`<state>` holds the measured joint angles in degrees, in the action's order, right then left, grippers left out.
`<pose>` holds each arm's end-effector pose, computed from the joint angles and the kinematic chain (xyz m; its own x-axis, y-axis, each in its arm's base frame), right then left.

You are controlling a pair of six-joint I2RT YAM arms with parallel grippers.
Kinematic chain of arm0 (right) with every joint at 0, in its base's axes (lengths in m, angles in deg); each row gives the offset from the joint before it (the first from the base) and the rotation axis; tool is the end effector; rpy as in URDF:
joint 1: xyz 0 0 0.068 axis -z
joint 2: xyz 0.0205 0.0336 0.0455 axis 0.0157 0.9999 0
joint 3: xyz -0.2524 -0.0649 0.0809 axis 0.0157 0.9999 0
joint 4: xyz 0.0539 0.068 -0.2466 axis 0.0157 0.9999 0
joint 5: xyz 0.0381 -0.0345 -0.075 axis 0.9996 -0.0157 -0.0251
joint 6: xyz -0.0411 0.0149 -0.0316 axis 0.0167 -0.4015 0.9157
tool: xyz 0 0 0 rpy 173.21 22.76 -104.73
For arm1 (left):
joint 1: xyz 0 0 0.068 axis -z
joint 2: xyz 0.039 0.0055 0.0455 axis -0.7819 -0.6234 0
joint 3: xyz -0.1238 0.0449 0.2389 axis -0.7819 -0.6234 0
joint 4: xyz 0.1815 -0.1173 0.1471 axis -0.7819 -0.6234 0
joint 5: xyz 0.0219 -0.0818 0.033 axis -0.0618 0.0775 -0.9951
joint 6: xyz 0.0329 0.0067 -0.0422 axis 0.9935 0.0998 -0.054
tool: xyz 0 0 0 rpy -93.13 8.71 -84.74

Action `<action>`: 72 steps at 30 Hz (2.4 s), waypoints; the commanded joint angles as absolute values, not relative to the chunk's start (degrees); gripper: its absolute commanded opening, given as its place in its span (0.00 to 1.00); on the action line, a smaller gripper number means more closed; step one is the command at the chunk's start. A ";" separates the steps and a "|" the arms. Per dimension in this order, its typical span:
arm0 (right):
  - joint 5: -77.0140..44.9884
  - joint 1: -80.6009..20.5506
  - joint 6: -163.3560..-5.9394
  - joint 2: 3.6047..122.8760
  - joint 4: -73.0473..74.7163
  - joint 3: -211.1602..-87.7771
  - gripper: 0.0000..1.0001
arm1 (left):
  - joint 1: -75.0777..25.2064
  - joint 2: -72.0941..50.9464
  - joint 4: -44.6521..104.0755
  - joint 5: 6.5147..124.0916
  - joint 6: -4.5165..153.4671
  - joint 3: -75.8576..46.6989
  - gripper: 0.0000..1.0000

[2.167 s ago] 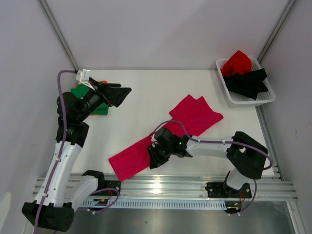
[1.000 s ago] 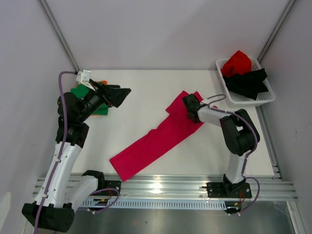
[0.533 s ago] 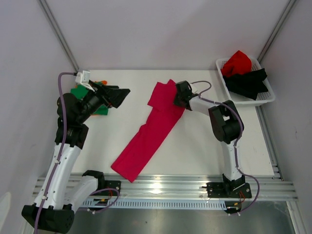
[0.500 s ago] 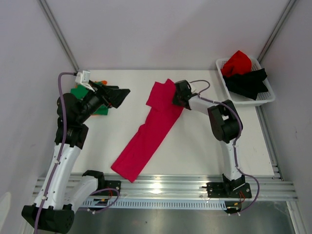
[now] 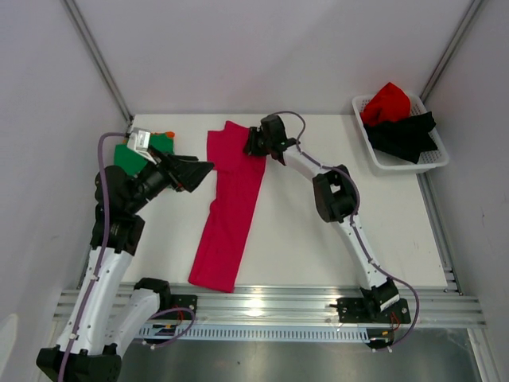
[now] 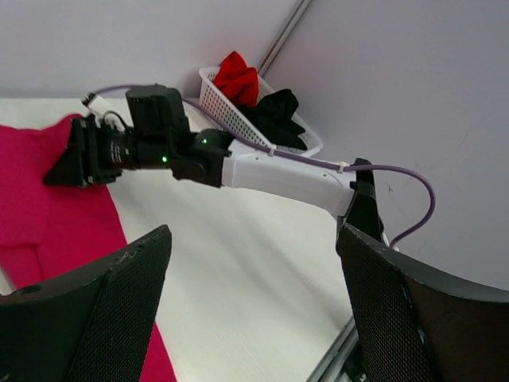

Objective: Fold and stack the t-shirts
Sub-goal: Rotate the tshirt 90 degrees

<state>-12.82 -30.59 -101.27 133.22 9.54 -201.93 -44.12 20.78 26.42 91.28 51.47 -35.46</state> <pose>0.5111 0.2991 0.1428 -0.6738 0.0654 -0.7360 -0.3886 0.8158 0.4283 0.1646 -0.0413 0.3984 -0.2887 -0.4360 -0.8524 0.6029 0.6088 -0.5156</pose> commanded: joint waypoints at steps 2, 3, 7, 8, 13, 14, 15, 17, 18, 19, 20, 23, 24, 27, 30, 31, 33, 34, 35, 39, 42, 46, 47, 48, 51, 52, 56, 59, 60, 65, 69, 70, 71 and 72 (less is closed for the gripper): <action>-7.13 -31.31 -101.03 136.50 11.06 -207.96 0.36 | -44.67 21.24 27.26 93.34 49.67 -38.23 0.88; -6.78 -31.48 -101.30 136.15 10.35 -207.35 0.36 | -44.67 21.33 27.26 93.34 49.76 -38.41 0.88; -5.11 -31.75 -102.00 130.63 1.43 -197.70 0.36 | -44.67 20.71 29.54 94.39 49.41 -39.46 0.88; -5.72 -31.75 -102.00 128.52 -2.19 -194.19 0.36 | -44.67 20.62 29.89 94.83 49.40 -39.46 0.88; -8.01 -31.84 -102.00 115.17 -14.34 -176.79 0.36 | -44.58 20.62 33.75 96.77 48.71 -44.38 0.88; -8.10 -31.75 -102.00 113.57 -16.26 -175.54 0.36 | -44.58 20.62 34.46 96.86 48.53 -44.99 0.88; -8.18 -31.75 -102.00 112.08 -16.81 -174.57 0.36 | -44.49 20.45 34.99 97.12 48.09 -46.04 0.88; -7.84 -32.10 -101.57 107.42 -18.56 -171.84 0.36 | -44.49 20.01 35.95 97.12 47.91 -47.28 0.88; -7.66 -32.27 -100.95 105.75 -19.18 -170.79 0.36 | -44.49 19.57 36.22 97.12 47.74 -47.37 0.88; -7.48 -32.71 -100.43 104.25 -20.23 -169.21 0.36 | -44.49 19.39 36.48 97.21 47.56 -47.63 0.88; -7.31 -32.89 -100.07 101.46 -20.41 -168.67 0.36 | -44.40 19.13 36.92 97.29 47.47 -47.72 0.88; -5.82 -33.24 -100.68 97.14 -19.63 -167.44 0.36 | -44.23 18.43 37.01 97.56 47.30 -47.64 0.88; -5.90 -33.42 -101.99 96.25 -18.23 -167.35 0.36 | -44.23 18.34 36.93 97.39 47.38 -47.64 0.88; -5.37 -35.26 -103.93 92.38 -13.22 -163.32 0.36 | -44.23 18.43 35.35 95.89 47.91 -47.02 0.88; -6.95 -39.03 -104.90 88.79 -10.66 -154.83 0.36 | -44.23 19.04 30.80 92.03 49.23 -44.48 0.88; -7.56 -40.17 -104.90 88.16 -10.31 -152.43 0.36 | -44.23 19.74 29.82 90.98 49.66 -43.95 0.88; -9.41 -42.90 -105.78 86.76 -10.22 -146.12 0.36 | -44.23 20.53 28.05 86.94 50.55 -41.42 0.88; -9.59 -43.69 -106.39 86.40 -10.31 -144.43 0.36 | -44.23 20.97 24.92 85.36 50.90 -40.79 0.88; -9.68 -44.48 -107.09 86.14 -10.13 -142.84 0.36 | -44.23 21.76 24.10 82.12 51.16 -40.09 0.88; -11.70 -48.61 -108.50 84.29 -8.55 -136.69 0.36 | -44.23 22.99 20.40 74.21 51.34 -36.13 0.88; -12.05 -50.90 -108.86 82.71 -6.19 -134.22 0.36 | -44.23 22.82 19.52 71.90 51.51 -35.16 0.88; -13.11 -55.55 -109.38 80.25 -2.40 -132.02 0.36 | -44.23 21.94 19.78 72.33 50.90 -36.12 0.88; -13.11 -56.18 -109.56 79.11 -2.14 -130.97 0.36 | -44.23 21.68 20.05 72.42 50.55 -36.30 0.88; -13.19 -56.70 -110.00 78.58 -1.87 -130.62 0.36 | -44.23 21.42 20.48 72.51 50.37 -36.47 0.88; -11.88 -58.46 -111.66 77.35 -1.69 -129.73 0.36 | -44.23 20.89 20.84 73.13 50.11 -36.91 0.88; -10.75 -58.99 -112.72 77.26 -2.04 -129.65 0.36 | -44.23 20.63 20.93 73.30 50.02 -36.74 0.88; -10.29 -63.46 -113.95 78.39 -2.75 -129.91 0.36 | -44.23 20.71 21.45 73.65 49.49 -36.82 0.88; -9.60 -64.70 -114.57 82.08 -4.33 -130.70 0.36 | -44.23 20.62 21.63 73.92 49.23 -36.74 0.88; -9.24 -64.79 -114.75 84.53 -4.94 -131.66 0.36 | -44.23 20.62 21.63 74.09 49.23 -37.09 0.88; -8.62 -65.23 -114.31 90.08 -5.74 -134.65 0.36 | -44.23 21.06 21.11 74.01 49.49 -37.09 0.88; -7.74 -65.06 -113.43 93.16 -4.78 -137.02 0.36 | -44.23 21.50 20.58 73.57 50.02 -37.09 0.88; -7.83 -64.97 -113.34 93.51 -4.34 -137.29 0.35 | -44.23 21.59 20.40 73.22 50.11 -37.09 0.88; -7.83 -64.80 -113.17 93.60 -3.98 -137.29 0.35 | -44.32 21.76 20.23 73.13 50.54 -37.09 0.88; -8.09 -64.71 -112.99 93.34 -3.46 -137.12 0.35 | -44.23 21.94 19.96 72.69 50.81 -37.00 0.88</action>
<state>-7.73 -64.99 -114.06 92.44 -4.67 -135.68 -44.10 20.80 20.10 73.69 50.05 -36.95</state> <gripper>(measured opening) 0.355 0.878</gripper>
